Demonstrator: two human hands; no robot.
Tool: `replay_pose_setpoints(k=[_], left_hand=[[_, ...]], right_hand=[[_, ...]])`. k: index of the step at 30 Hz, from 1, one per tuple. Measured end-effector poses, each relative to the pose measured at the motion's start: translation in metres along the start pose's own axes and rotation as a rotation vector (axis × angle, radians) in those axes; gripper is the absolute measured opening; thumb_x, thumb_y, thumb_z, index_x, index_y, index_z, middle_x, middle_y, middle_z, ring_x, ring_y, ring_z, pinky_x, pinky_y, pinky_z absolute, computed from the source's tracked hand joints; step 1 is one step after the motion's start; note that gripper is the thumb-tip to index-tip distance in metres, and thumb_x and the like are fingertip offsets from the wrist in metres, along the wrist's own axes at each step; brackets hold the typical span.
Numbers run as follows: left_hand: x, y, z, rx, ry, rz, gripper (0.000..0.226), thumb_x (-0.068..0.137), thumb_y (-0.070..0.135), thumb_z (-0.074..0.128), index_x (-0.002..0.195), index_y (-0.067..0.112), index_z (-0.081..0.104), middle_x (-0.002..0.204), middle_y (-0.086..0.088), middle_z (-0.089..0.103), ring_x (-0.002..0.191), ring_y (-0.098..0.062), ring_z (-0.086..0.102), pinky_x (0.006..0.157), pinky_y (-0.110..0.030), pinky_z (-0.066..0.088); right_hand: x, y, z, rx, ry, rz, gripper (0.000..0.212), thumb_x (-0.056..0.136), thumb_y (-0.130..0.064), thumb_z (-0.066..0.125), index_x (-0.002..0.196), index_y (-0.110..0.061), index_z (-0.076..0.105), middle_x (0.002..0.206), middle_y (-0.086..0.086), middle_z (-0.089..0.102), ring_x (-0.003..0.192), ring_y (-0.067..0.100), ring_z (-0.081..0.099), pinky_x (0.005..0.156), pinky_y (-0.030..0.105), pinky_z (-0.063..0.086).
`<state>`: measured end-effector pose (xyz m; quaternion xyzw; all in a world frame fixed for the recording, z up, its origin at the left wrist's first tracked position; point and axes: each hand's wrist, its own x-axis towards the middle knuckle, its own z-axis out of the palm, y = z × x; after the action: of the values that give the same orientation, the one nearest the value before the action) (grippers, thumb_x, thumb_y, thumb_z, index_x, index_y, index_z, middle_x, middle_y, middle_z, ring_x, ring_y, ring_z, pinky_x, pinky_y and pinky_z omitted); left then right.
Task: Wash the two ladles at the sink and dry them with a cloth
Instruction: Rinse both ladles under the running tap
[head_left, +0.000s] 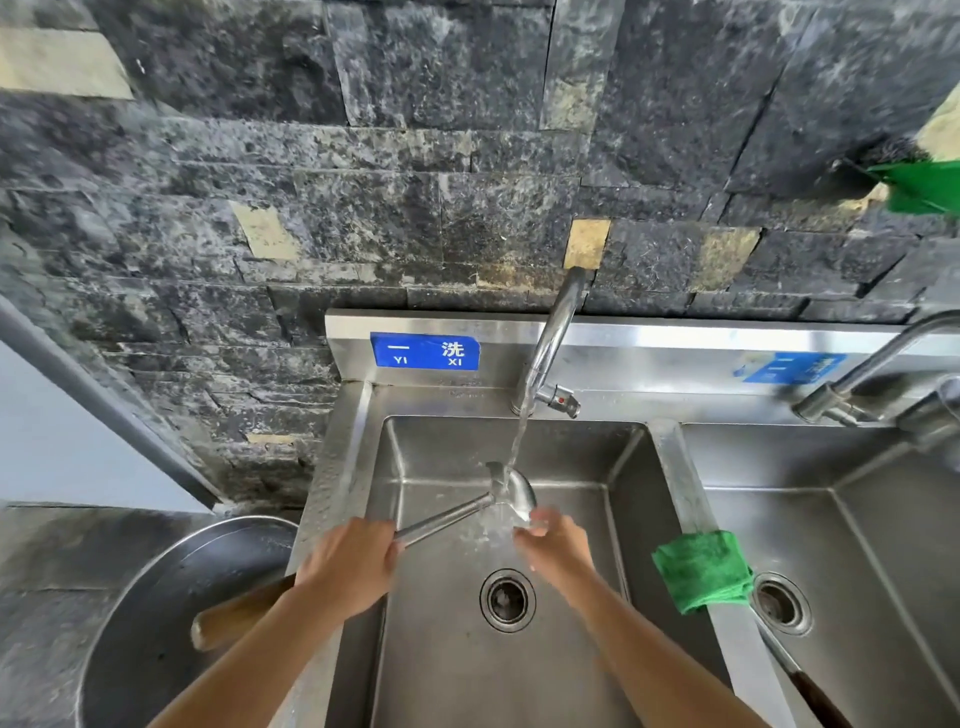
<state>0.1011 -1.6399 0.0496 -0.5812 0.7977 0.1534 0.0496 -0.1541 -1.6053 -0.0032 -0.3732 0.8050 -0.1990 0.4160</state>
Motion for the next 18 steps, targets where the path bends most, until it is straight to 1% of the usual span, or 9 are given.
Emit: replay_pose_setpoints(k=[1,3,5,7,9,11,13,15,18], left_hand=[[0.006,-0.004,-0.004,-0.008,-0.005,0.027,0.023,0.098,0.040,0.043,0.086,0.028,0.058,0.075,0.008,0.055,0.066,-0.013,0.052,0.058,-0.029,0.038],[0.018,-0.010,-0.009,-0.036,-0.018,0.086,0.023,0.098,0.038,0.044,0.079,0.028,0.052,0.071,0.006,0.053,0.068,-0.018,0.056,0.059,-0.031,0.038],[0.025,-0.013,-0.011,-0.080,0.004,0.135,0.024,0.097,0.036,0.047,0.074,0.030,0.048,0.063,0.008,0.049,0.064,-0.018,0.055,0.056,-0.031,0.035],[0.034,-0.014,-0.008,-0.133,0.038,0.177,0.026,0.096,0.035,0.050,0.071,0.032,0.045,0.056,0.010,0.046,0.058,-0.016,0.052,0.052,-0.030,0.032],[0.043,-0.012,-0.003,-0.170,0.059,0.217,0.024,0.095,0.037,0.050,0.072,0.031,0.048,0.057,0.008,0.050,0.059,-0.018,0.056,0.052,-0.032,0.037],[0.053,-0.006,0.001,-0.201,0.052,0.274,0.022,0.095,0.039,0.048,0.076,0.028,0.053,0.062,0.006,0.057,0.061,-0.018,0.059,0.057,-0.036,0.047],[0.061,0.003,0.005,-0.236,0.040,0.314,0.022,0.094,0.041,0.046,0.079,0.027,0.054,0.065,0.005,0.058,0.060,-0.016,0.058,0.059,-0.038,0.050],[0.066,0.012,0.007,-0.233,0.045,0.314,0.019,0.092,0.044,0.045,0.084,0.029,0.054,0.068,0.008,0.058,0.061,-0.014,0.057,0.057,-0.035,0.049],[0.072,0.023,0.010,-0.149,0.093,0.308,0.017,0.092,0.048,0.044,0.095,0.035,0.054,0.071,0.015,0.058,0.062,-0.010,0.055,0.052,-0.026,0.037]], right_hand=[[0.002,0.005,-0.016,-0.050,0.015,-0.012,0.038,0.088,-0.031,0.066,0.125,-0.021,0.061,0.115,0.002,0.070,0.099,0.019,0.068,0.079,0.028,0.056],[0.004,0.014,-0.051,-0.139,0.037,-0.032,0.039,0.090,-0.027,0.064,0.127,-0.019,0.062,0.120,0.003,0.071,0.105,0.021,0.067,0.086,0.031,0.055],[0.006,0.023,-0.084,-0.211,0.056,-0.078,0.038,0.091,-0.025,0.063,0.128,-0.020,0.063,0.121,0.002,0.071,0.109,0.020,0.066,0.094,0.034,0.053],[0.009,0.029,-0.111,-0.300,0.093,-0.119,0.037,0.092,-0.027,0.064,0.128,-0.018,0.063,0.119,0.001,0.072,0.109,0.018,0.067,0.099,0.035,0.052],[0.015,0.031,-0.129,-0.367,0.122,-0.144,0.036,0.091,-0.029,0.067,0.126,-0.019,0.064,0.117,0.001,0.072,0.105,0.017,0.068,0.098,0.034,0.052],[0.022,0.033,-0.139,-0.401,0.141,-0.168,0.035,0.090,-0.031,0.068,0.124,-0.020,0.065,0.117,0.000,0.073,0.102,0.017,0.068,0.097,0.032,0.052],[0.029,0.031,-0.144,-0.424,0.152,-0.200,0.035,0.090,-0.032,0.069,0.123,-0.022,0.065,0.117,-0.001,0.072,0.102,0.016,0.068,0.098,0.033,0.053],[0.034,0.028,-0.143,-0.452,0.140,-0.237,0.036,0.090,-0.034,0.067,0.124,-0.023,0.065,0.119,-0.001,0.072,0.105,0.017,0.068,0.097,0.033,0.053],[0.040,0.025,-0.137,-0.563,0.140,-0.289,0.038,0.091,-0.036,0.062,0.128,-0.026,0.063,0.125,0.000,0.069,0.110,0.020,0.066,0.090,0.027,0.047]])
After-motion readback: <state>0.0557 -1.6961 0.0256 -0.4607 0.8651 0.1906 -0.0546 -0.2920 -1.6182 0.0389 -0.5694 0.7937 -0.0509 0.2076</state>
